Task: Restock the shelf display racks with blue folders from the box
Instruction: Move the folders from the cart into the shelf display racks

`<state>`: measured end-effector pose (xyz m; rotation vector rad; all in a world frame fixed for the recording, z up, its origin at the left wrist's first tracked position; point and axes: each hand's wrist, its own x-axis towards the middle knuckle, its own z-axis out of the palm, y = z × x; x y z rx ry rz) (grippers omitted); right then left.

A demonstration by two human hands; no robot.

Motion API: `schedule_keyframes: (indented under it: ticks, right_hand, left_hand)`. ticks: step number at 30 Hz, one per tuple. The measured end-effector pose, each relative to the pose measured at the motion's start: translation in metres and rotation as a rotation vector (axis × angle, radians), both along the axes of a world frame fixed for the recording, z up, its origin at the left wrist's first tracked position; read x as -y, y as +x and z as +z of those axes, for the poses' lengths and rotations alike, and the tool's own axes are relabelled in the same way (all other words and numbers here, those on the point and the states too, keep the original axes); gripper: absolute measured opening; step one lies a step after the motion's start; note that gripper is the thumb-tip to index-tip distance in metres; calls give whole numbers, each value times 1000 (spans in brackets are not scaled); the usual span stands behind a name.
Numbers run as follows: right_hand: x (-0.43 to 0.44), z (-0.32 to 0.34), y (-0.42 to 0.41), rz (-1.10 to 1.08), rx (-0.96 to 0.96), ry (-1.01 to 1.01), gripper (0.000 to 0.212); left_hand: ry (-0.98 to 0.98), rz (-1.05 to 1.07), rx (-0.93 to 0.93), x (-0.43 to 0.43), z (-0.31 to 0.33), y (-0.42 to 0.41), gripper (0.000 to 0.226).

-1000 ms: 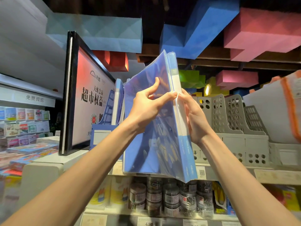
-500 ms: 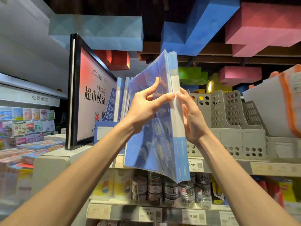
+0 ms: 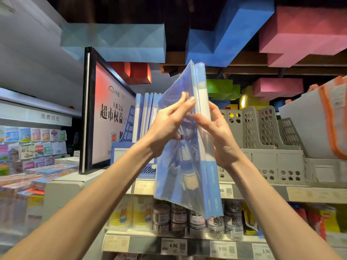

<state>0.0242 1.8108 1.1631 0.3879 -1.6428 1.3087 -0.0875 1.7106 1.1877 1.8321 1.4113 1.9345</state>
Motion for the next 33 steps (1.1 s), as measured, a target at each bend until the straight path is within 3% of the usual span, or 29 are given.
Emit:
schedule_keyframes:
  ticks: [3, 9, 16, 20, 26, 33]
  right_hand:
    - [-2, 8, 13, -82, -3, 23, 66]
    - [-2, 36, 58, -248, -83, 129, 64]
    - [-17, 62, 95, -426, -197, 166, 66]
    - [-31, 72, 96, -460, -202, 172, 72]
    - [-49, 98, 103, -513, -227, 210, 56]
    - [-64, 116, 80, -542, -318, 223, 75]
  left_hand:
    - [-24, -89, 63, 5, 9, 15, 31]
    - [34, -161, 24, -3, 31, 58, 42]
    - [137, -276, -23, -29, 57, 96, 32]
    - [184, -305, 7, -49, 65, 100, 42]
    - [224, -285, -20, -66, 87, 104, 29]
    - [297, -263, -46, -87, 105, 92, 50]
